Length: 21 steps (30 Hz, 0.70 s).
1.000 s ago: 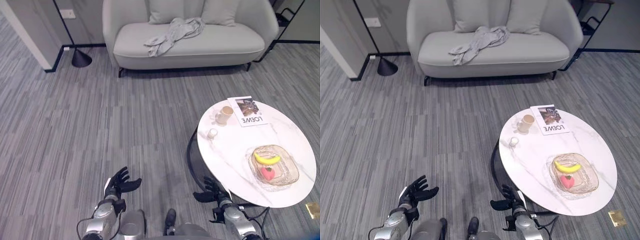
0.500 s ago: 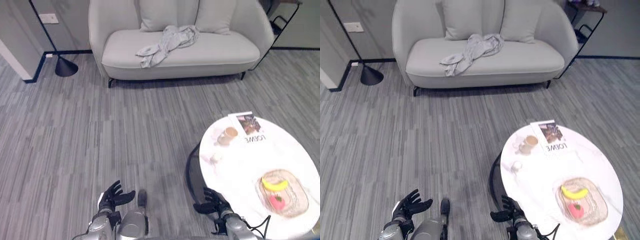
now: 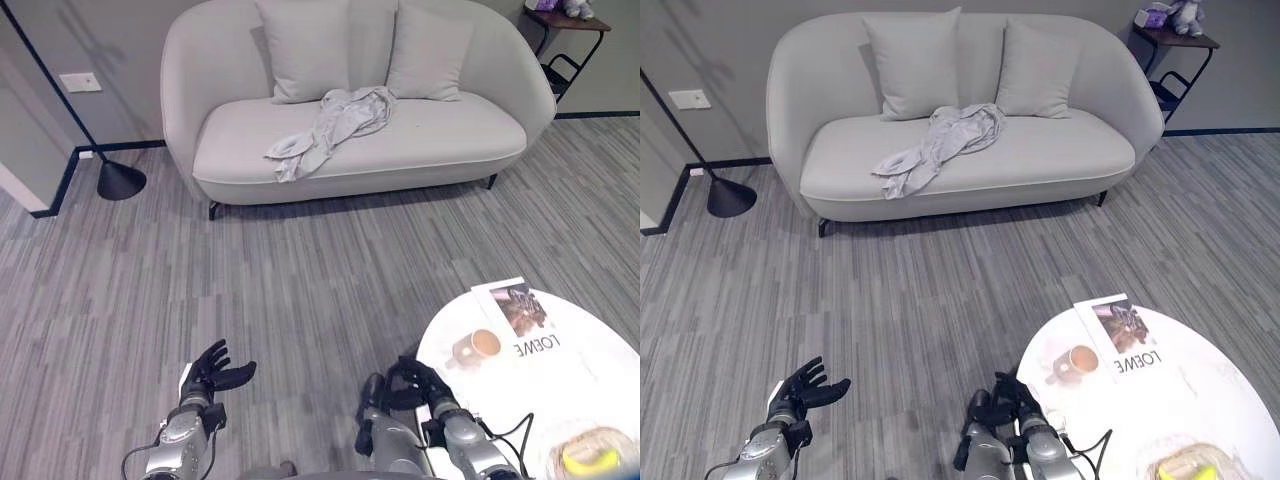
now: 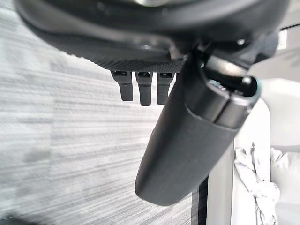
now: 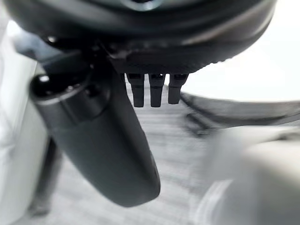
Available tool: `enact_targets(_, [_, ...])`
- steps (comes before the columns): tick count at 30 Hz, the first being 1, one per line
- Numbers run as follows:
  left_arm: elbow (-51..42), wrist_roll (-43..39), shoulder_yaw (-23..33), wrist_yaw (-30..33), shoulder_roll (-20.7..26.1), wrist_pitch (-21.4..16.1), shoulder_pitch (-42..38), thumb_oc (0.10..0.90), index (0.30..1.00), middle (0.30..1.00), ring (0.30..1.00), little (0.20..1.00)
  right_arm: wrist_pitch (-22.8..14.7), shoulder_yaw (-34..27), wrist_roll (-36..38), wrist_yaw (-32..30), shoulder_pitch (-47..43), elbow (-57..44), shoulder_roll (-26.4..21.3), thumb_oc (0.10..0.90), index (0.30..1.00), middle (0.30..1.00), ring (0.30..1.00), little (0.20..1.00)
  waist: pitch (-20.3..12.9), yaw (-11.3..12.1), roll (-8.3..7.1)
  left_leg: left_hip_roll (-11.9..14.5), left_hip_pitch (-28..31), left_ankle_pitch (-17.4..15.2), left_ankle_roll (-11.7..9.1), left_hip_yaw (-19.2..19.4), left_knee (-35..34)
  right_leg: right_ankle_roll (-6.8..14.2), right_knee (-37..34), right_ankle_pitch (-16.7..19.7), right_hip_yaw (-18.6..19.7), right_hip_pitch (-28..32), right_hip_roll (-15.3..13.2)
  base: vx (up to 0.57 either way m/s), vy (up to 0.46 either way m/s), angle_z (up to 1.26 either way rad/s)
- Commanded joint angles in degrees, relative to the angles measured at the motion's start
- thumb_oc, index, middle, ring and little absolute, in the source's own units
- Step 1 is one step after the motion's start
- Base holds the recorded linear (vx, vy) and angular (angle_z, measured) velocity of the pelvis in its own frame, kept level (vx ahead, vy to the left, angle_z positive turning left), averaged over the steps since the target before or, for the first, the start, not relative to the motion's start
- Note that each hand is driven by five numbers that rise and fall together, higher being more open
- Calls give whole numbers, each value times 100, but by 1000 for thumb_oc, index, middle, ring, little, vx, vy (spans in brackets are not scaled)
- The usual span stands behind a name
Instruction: Hang the clothes on the sofa on the clothes rack.
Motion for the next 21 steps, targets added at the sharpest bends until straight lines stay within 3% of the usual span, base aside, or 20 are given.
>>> enact_targets(1, [-373, 321, -124, -78, -15, -389, -309, 800, 900, 900, 900, 900, -221, -44, -139, -88, -140, -86, -173, 800, 900, 900, 900, 900, 23, -38, 11, 415, 26, 228, -194, -187, 410, 55, -817, 497, 341, 992, 335, 803, -368, 28])
enact_targets(2, [-348, 309, -133, -76, -20, -401, -304, 800, 900, 900, 900, 900, -247, -71, -75, -65, -114, -67, -210, 800, 900, 900, 900, 900, -5, -84, 61, 570, -114, 505, -279, -303, 1016, -47, -817, 474, 516, 1132, 481, 616, -362, 44])
enact_targets(3, [-355, 255, -149, -67, -19, -400, -311, 800, 900, 900, 900, 900, -279, -90, 15, -67, -130, -2, -241, 800, 900, 900, 900, 900, 1, -86, 79, 678, -424, 978, -380, -372, 1890, -200, -817, 404, 520, 1311, 572, 524, -367, 57])
enact_targets(5, [-410, 127, -192, -105, -17, -367, -253, 800, 900, 900, 900, 900, -342, -95, 224, -87, -96, -76, -303, 800, 900, 900, 900, 900, 139, -9, 56, 861, -1165, 1653, -361, -545, 3726, -562, -817, 118, 547, 1752, 755, 454, -396, 18])
enact_targets(6, [-433, 104, -211, -143, -18, -340, -231, 800, 900, 900, 900, 900, -334, -127, 255, -108, -114, -124, -344, 800, 900, 900, 900, 900, 224, 35, 33, 944, -1494, 1836, -299, -554, 4434, -703, -817, -3, 560, 1945, 839, 428, -359, -30])
enact_targets(7, [-397, 85, -218, -133, -32, -324, -209, 800, 900, 900, 900, 900, -313, -119, 243, -143, -166, -110, -399, 800, 900, 900, 900, 900, 297, 108, 31, 1007, -1757, 1793, -229, -449, 4976, -812, -817, -165, 612, 2123, 909, 403, -270, -45])
enact_targets(9, [-354, 3, -191, -83, -62, -308, -225, 800, 900, 900, 900, 900, -280, -101, 290, -173, -288, -113, -448, 800, 900, 900, 900, 900, 372, 281, -29, 865, -2488, 1545, -158, -305, 5154, -848, -817, -387, 753, 2407, 900, 435, -131, -43])
enact_targets(11, [-390, -48, -145, -111, -117, -343, -153, 800, 900, 900, 900, 900, -324, -92, 380, -133, -343, -191, -447, 800, 900, 900, 900, 900, 351, 460, -36, 801, -2870, 1417, -182, -88, 4348, -767, -817, -522, 962, 2636, 898, 470, 30, -44])
enact_targets(13, [-457, -45, -160, -147, -146, -341, -79, 800, 900, 900, 900, 900, -397, -83, 407, -109, -388, -314, -486, 800, 900, 900, 900, 900, 306, 604, -58, 765, -2903, 1446, -152, 165, 2744, -658, -817, -723, 1004, 2851, 863, 531, 104, -95])
enact_targets(15, [-497, -9, -148, -149, -168, -342, -17, 800, 900, 900, 900, 900, -442, -77, 408, -124, -429, -350, -499, 800, 900, 900, 900, 900, 231, 721, 87, 661, -2808, 1821, -222, 284, 796, -563, -817, -955, 1057, 3123, 969, 559, 155, -52])
enact_targets(16, [-469, -3, -146, -149, -188, -349, -10, 800, 900, 900, 900, 900, -465, -66, 373, -151, -467, -364, -511, 800, 900, 900, 900, 900, 223, 756, 120, 578, -2853, 1927, -267, 303, 208, -534, -817, -1049, 1060, 3268, 996, 536, 133, -22])
enact_targets(18, [-353, 2, -100, -143, -227, -350, 11, 800, 900, 900, 900, 900, -471, -29, 274, -163, -566, -360, -516, 800, 900, 900, 900, 900, 154, 777, 135, 658, -3255, 1846, -357, 574, 4, -510, -817, -1219, 1084, 3539, 1038, 530, 133, -6])
enact_targets(19, [-297, -21, -51, -128, -228, -355, 33, 800, 900, 900, 900, 900, -459, 15, 233, -144, -591, -390, -501, 800, 900, 900, 900, 900, 114, 813, 147, 702, -3274, 1979, -363, 784, 4, -518, -817, -1275, 1155, 3643, 1068, 570, 180, -8])
enact_targets(20, [-300, -38, 56, -123, -196, -374, 135, 800, 900, 900, 900, 900, -446, 98, 195, -75, -629, -473, -464, 800, 900, 900, 900, 900, 24, 895, 111, 665, -3174, 2000, -311, 800, 4, -459, -817, -1305, 1282, 3724, 1028, 598, 185, -13])
enact_targets(21, [-314, -42, 83, -121, -168, -372, 176, 800, 900, 900, 900, 900, -452, 132, 165, -42, -613, -557, -415, 800, 900, 900, 900, 900, -36, 969, 88, 620, -3141, 2260, -292, 638, 4, -473, -817, -1333, 1351, 3764, 1020, 817, 275, -25])
